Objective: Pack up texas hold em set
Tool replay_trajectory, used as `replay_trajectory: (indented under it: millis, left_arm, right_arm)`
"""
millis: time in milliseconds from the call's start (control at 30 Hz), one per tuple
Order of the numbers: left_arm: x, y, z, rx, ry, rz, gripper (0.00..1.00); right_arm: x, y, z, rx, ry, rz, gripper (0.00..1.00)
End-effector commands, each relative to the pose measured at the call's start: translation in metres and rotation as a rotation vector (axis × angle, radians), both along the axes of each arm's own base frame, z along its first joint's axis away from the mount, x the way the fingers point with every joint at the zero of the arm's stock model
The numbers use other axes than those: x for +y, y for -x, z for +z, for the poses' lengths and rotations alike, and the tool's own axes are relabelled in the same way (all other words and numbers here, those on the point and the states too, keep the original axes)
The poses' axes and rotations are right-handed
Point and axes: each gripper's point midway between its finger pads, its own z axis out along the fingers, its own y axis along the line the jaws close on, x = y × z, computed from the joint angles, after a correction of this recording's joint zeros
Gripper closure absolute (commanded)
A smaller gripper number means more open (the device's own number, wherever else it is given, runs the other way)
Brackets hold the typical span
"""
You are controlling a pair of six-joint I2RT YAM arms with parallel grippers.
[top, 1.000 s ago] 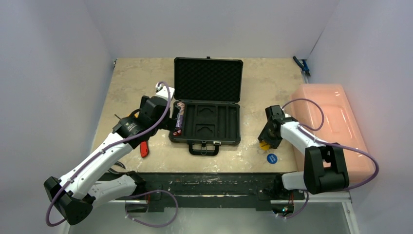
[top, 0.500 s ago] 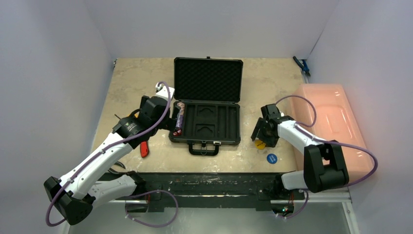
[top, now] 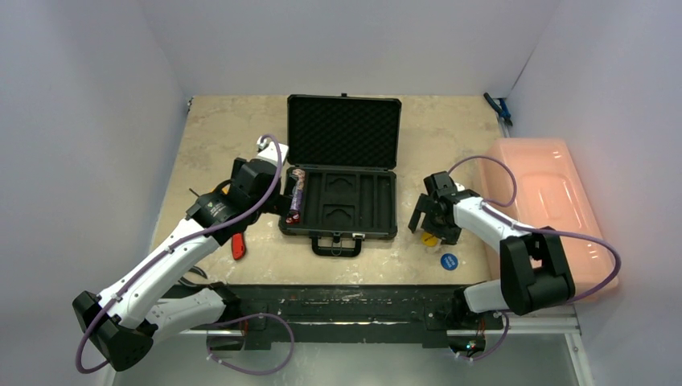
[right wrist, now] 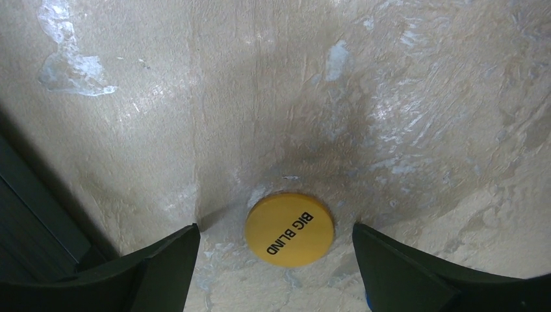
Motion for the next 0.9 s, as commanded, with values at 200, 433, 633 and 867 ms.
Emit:
replay_trajectory:
  millis: [200, 433, 633, 867]
  left_arm:
    - [0.001, -0.006, 0.007, -0.032, 0.006, 0.005, 0.02]
    - [0.002, -0.006, 0.008, -0.035, 0.007, 0.007, 0.02]
    - [0.004, -0.005, 0.010, -0.042, 0.011, 0.008, 0.03]
    - [0.004, -0.004, 0.012, -0.047, 0.016, 0.007, 0.03]
  right_arm:
    - [0.001, 0.003, -0.004, 0.037, 0.038, -0.009, 0.12]
    - [0.004, 0.004, -0.006, 0.048, 0.042, 0.004, 0.18]
    - [0.007, 0.009, -0.009, 0.067, 0.043, 0.023, 0.22]
    - [0.011, 0.019, -0.014, 0.085, 0.029, 0.029, 0.32]
